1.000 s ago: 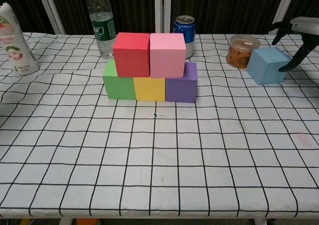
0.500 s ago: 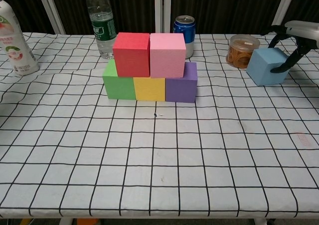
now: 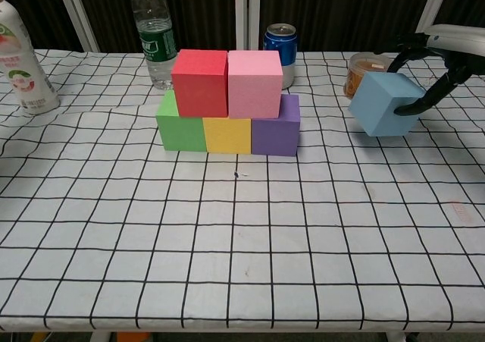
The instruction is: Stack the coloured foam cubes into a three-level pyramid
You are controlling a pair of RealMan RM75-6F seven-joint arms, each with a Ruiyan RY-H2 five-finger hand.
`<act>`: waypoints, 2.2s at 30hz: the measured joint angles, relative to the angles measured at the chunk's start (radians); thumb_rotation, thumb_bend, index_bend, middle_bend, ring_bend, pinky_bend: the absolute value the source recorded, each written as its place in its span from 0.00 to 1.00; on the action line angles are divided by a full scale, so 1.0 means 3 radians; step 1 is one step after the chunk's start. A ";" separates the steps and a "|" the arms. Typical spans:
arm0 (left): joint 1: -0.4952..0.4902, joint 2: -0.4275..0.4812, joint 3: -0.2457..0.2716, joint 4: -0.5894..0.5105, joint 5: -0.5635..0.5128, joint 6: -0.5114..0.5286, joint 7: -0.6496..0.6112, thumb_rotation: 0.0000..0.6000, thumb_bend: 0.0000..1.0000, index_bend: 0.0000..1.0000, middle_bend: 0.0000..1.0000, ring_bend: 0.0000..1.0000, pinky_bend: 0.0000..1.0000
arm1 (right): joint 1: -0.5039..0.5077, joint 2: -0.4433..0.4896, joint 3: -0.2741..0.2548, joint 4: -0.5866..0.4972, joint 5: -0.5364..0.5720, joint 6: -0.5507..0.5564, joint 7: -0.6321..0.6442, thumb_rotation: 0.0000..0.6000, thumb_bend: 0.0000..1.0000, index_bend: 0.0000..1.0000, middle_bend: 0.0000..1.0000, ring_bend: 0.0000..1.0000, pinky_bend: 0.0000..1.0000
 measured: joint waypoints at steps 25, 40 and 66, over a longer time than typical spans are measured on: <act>-0.0389 -0.0174 -0.0209 0.0593 0.0150 -0.0295 -0.0355 1.00 0.13 0.09 0.04 0.02 0.09 | 0.0079 0.0570 0.0146 -0.0953 0.0358 0.0103 -0.0492 1.00 0.00 0.00 0.06 0.00 0.00; -0.1193 -0.0725 -0.0492 0.1107 0.0035 -0.0999 -0.0584 1.00 0.13 0.08 0.04 0.02 0.09 | 0.0657 -0.0064 0.0401 -0.0388 0.0708 0.0009 -0.0725 1.00 0.00 0.00 0.06 0.00 0.00; -0.1574 -0.1248 -0.0410 0.1519 -0.0005 -0.1180 -0.0523 1.00 0.13 0.08 0.04 0.02 0.09 | 0.0836 -0.0506 0.0339 -0.0010 0.0751 0.0086 -0.0810 1.00 0.00 0.00 0.04 0.00 0.00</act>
